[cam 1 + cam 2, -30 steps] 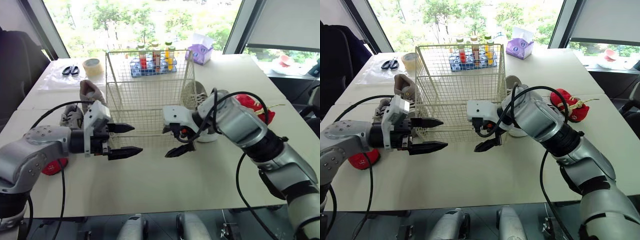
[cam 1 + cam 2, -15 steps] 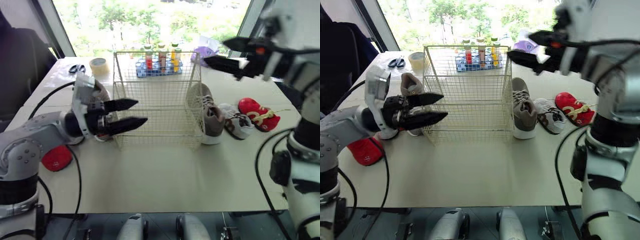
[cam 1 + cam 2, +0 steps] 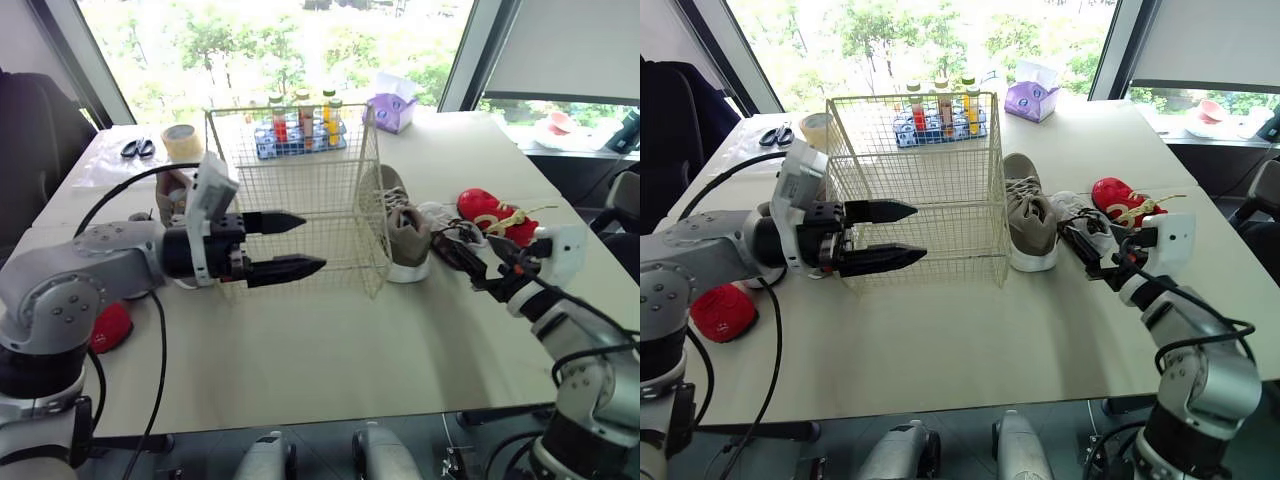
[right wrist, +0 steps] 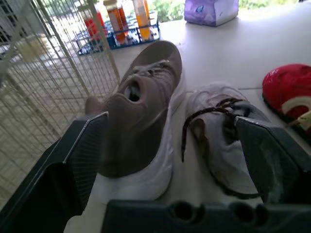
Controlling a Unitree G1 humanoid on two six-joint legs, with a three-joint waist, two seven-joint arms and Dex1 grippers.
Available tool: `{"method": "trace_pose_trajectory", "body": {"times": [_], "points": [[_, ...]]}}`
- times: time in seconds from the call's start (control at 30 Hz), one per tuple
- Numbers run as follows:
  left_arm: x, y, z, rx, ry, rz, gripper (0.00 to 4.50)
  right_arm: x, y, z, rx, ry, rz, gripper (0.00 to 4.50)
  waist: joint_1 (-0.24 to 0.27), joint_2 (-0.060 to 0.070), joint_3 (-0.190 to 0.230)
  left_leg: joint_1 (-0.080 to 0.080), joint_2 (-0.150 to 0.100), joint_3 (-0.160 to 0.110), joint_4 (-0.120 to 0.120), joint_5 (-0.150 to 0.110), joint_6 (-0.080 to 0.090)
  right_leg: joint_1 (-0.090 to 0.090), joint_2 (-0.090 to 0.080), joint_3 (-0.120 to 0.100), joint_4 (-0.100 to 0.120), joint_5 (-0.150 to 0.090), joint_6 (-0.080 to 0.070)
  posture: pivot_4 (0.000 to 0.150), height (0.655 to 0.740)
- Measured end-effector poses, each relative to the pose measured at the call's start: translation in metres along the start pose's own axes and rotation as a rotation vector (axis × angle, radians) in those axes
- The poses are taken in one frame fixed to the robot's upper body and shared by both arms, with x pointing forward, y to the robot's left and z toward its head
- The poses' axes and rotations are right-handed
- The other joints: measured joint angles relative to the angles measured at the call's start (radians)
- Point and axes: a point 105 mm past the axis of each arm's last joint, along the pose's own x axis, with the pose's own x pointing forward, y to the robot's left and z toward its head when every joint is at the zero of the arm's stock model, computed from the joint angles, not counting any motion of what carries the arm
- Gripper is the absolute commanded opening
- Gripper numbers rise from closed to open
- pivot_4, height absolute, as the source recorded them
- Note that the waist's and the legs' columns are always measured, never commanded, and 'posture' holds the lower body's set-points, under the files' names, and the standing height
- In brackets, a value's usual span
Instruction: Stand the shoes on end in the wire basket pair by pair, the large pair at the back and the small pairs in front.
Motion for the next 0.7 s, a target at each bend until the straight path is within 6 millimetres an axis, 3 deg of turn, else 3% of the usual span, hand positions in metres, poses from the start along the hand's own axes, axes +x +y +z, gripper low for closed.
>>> {"method": "trace_pose_trajectory", "body": {"times": [0.1,0.37,0.57,0.7], "points": [[-0.004,0.0,-0.008,-0.02,0.03,-0.002,4.5,-0.001,0.019,-0.005,0.005,-0.011,0.039,4.48,-0.001,0.0,0.0,0.001,0.0,-0.002,0.0,0.0,0.0,0.003,0.001,-0.001,-0.002,0.0,0.0,0.15,0.74],[-0.005,0.002,-0.026,-0.04,0.093,0.012,4.5,0.01,0.038,-0.015,-0.014,0.005,0.098,4.48,0.012,0.0,0.0,0.001,0.0,-0.002,0.0,0.0,0.0,0.003,0.0,-0.001,-0.004,0.0,0.0,0.15,0.74],[-0.002,-0.003,-0.032,-0.049,0.091,0.003,4.5,0.04,0.022,-0.027,-0.06,0.042,0.025,4.48,0.013,0.0,0.0,0.001,0.0,-0.002,0.0,0.0,0.0,0.003,0.0,-0.001,-0.004,0.0,0.0,0.15,0.74],[-0.001,-0.002,-0.033,-0.049,0.094,0.014,4.5,0.05,0.013,-0.032,-0.082,0.043,-0.019,4.48,0.017,0.0,0.0,0.001,0.0,-0.002,0.0,0.0,0.0,0.003,0.0,-0.001,-0.004,0.0,0.0,0.15,0.74]]}}
